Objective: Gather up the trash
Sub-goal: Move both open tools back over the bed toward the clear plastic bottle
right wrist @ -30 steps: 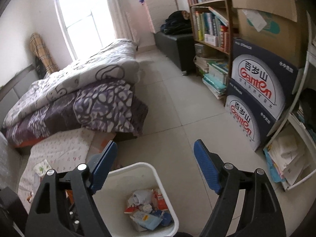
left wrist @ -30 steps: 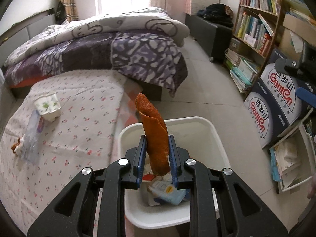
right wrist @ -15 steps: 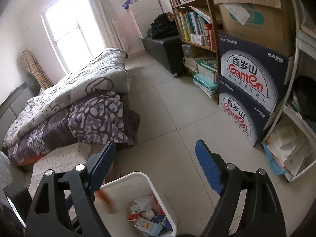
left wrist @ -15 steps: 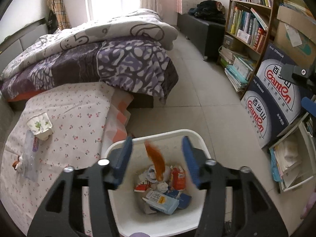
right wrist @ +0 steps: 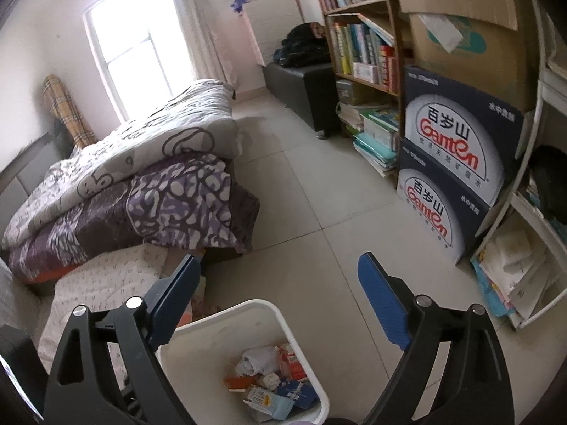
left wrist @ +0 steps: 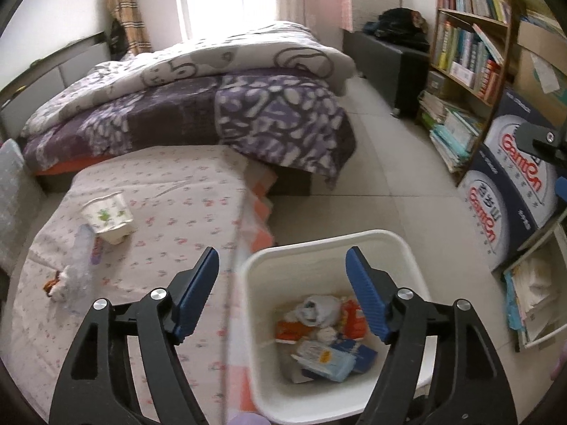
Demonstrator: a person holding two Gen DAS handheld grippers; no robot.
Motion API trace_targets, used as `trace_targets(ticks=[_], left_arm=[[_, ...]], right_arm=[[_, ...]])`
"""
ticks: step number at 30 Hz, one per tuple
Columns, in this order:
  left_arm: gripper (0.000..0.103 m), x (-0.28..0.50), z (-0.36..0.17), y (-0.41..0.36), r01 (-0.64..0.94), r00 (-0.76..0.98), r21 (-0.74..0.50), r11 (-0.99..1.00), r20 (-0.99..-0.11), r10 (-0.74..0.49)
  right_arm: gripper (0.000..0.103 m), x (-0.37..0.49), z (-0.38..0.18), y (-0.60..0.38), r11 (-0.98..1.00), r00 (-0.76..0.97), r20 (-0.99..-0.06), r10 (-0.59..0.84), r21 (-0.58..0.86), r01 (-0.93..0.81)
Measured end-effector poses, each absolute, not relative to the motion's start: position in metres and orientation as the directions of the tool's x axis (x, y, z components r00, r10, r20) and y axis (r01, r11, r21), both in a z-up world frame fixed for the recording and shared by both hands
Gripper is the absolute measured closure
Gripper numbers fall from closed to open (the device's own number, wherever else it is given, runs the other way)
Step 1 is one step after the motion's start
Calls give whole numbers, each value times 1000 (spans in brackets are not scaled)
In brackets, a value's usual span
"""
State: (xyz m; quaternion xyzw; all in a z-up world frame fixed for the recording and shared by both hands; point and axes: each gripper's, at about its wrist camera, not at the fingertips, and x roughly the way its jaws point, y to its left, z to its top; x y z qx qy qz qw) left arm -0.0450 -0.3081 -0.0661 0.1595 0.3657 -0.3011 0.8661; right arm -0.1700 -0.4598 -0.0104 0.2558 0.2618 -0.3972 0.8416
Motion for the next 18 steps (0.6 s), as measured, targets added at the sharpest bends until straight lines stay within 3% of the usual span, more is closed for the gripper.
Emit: trace_targets(ticks=[18], left_arm=[[25, 30, -85, -181, 425, 618, 74, 902, -752, -229]], right_arm=[[13, -88, -29, -366, 737, 576, -688, -442, 89, 670]])
